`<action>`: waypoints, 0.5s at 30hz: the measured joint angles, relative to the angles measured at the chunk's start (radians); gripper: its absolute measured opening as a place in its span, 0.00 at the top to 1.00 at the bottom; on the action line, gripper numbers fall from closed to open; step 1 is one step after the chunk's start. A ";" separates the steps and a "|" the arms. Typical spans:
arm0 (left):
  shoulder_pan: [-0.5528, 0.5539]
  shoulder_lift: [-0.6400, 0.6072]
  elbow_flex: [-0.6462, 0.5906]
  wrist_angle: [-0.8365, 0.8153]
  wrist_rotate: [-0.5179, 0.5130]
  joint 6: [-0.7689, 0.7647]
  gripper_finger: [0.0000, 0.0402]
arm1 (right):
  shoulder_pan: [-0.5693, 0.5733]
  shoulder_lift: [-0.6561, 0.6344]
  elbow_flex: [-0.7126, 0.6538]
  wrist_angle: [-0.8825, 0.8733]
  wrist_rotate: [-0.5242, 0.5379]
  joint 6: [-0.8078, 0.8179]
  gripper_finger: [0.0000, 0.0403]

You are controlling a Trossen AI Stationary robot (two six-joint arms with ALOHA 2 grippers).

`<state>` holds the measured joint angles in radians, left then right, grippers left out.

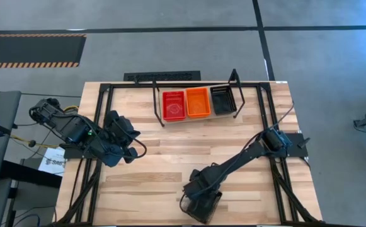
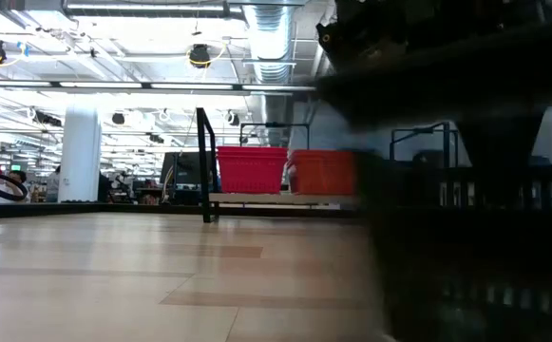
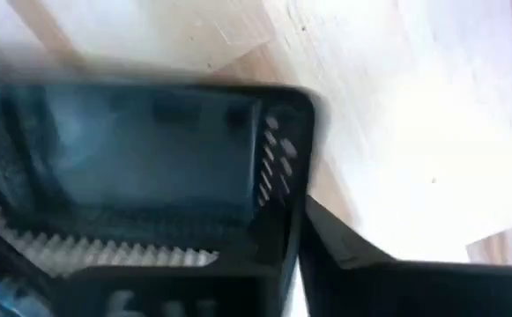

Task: Stack baskets on shelf by color
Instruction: Stack the black bin into the black bin on the shelf

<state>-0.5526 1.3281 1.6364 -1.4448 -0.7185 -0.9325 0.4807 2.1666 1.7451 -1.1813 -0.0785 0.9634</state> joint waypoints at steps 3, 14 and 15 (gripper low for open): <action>0.000 0.000 0.000 0.000 0.000 0.001 1.00 | -0.023 -0.009 0.000 -0.032 0.052 -0.064 0.96; 0.000 0.000 0.000 -0.005 0.000 0.013 1.00 | -0.274 -0.194 0.227 -0.373 0.393 -0.472 0.99; 0.000 0.000 0.000 -0.006 0.000 0.013 1.00 | -0.308 -0.231 0.250 -0.356 0.402 -0.528 0.99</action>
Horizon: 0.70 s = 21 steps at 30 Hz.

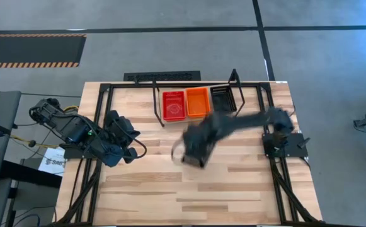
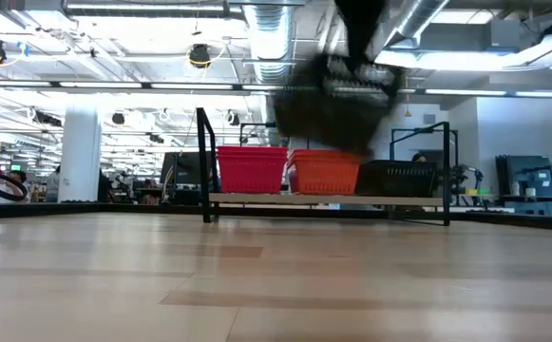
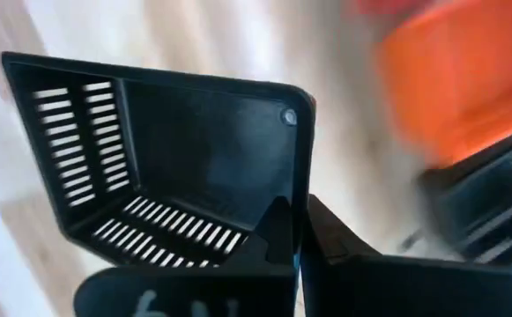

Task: Stack baskets on shelf by color
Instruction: Stack the black bin into the black bin on the shelf

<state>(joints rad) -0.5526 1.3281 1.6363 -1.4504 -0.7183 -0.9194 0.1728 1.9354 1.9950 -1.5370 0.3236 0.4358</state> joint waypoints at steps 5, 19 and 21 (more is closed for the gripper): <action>0.000 0.000 0.000 -0.004 -0.001 0.000 1.00 | -0.211 -0.132 0.128 0.045 0.020 -0.223 1.00; 0.000 0.000 0.000 0.002 -0.061 -0.012 1.00 | -0.730 -0.259 0.203 0.128 -0.684 -0.667 1.00; 0.000 0.000 0.000 0.002 -0.081 -0.041 1.00 | -0.758 -0.239 0.203 0.102 -0.690 -0.745 1.00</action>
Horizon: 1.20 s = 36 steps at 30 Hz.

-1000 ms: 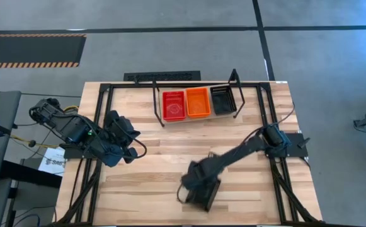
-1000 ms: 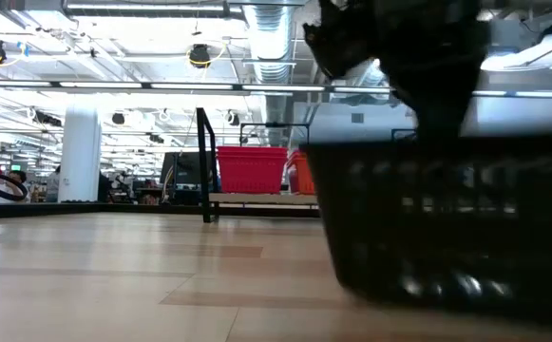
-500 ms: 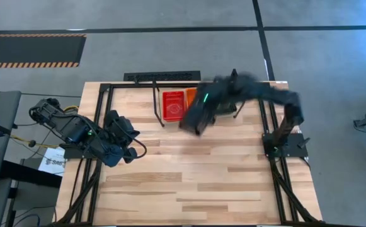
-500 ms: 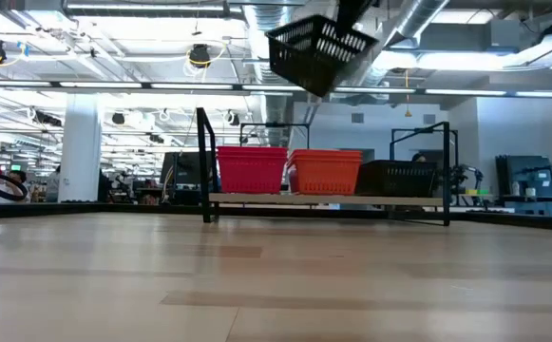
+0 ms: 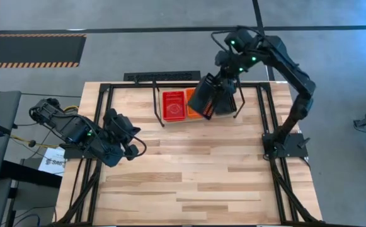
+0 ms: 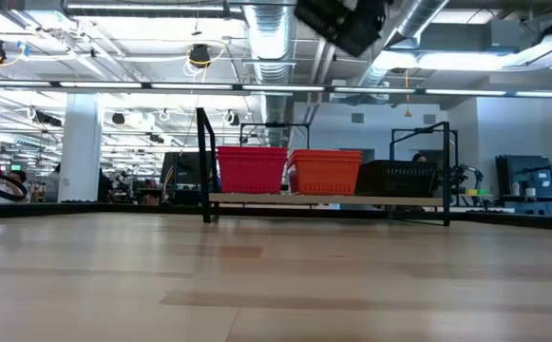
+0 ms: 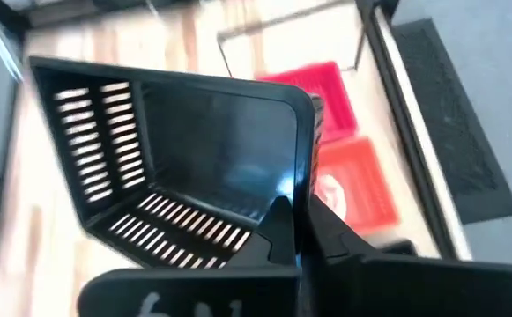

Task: Stack baskets on shelf by color
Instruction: Stack the black bin into the black bin on the shelf

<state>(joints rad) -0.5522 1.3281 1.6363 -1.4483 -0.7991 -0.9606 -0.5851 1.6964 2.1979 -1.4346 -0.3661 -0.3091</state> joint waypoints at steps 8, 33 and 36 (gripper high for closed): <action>0.000 0.000 0.000 0.001 -0.084 -0.137 1.00 | -0.063 0.141 -0.025 -0.113 0.226 -0.266 1.00; 0.000 0.000 0.000 0.003 -0.095 -0.100 1.00 | -0.074 0.190 -0.023 -0.137 0.456 -0.578 0.99; 0.000 0.000 0.000 0.001 -0.076 -0.098 1.00 | -0.069 0.190 -0.023 -0.137 0.456 -0.549 1.00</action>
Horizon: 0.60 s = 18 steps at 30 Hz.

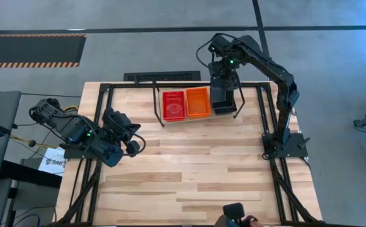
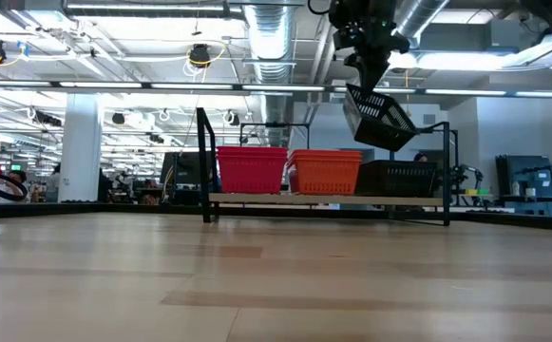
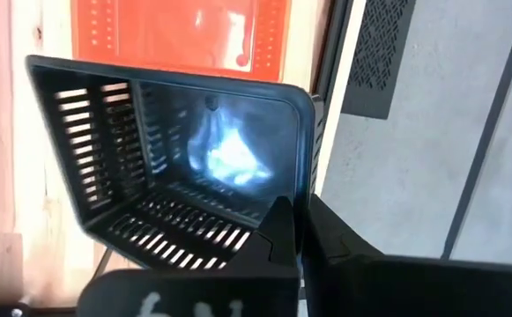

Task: Stack baskets on shelf by color
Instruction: Stack the black bin into the black bin on the shelf

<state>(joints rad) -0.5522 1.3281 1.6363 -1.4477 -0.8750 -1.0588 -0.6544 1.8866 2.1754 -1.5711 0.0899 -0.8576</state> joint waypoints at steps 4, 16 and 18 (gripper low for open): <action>0.000 0.000 0.000 -0.005 0.006 0.000 1.00 | 0.008 0.000 0.000 0.000 0.003 0.011 1.00; 0.000 0.000 0.000 -0.005 0.015 0.027 1.00 | 0.007 0.000 -0.057 0.001 0.019 -0.030 1.00; 0.000 0.000 0.000 -0.005 0.015 0.025 1.00 | 0.008 0.000 -0.093 -0.001 0.018 -0.031 1.00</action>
<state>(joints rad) -0.5522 1.3281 1.6363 -1.4532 -0.8600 -1.0336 -0.6467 1.8862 2.0824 -1.5719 0.1077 -0.8891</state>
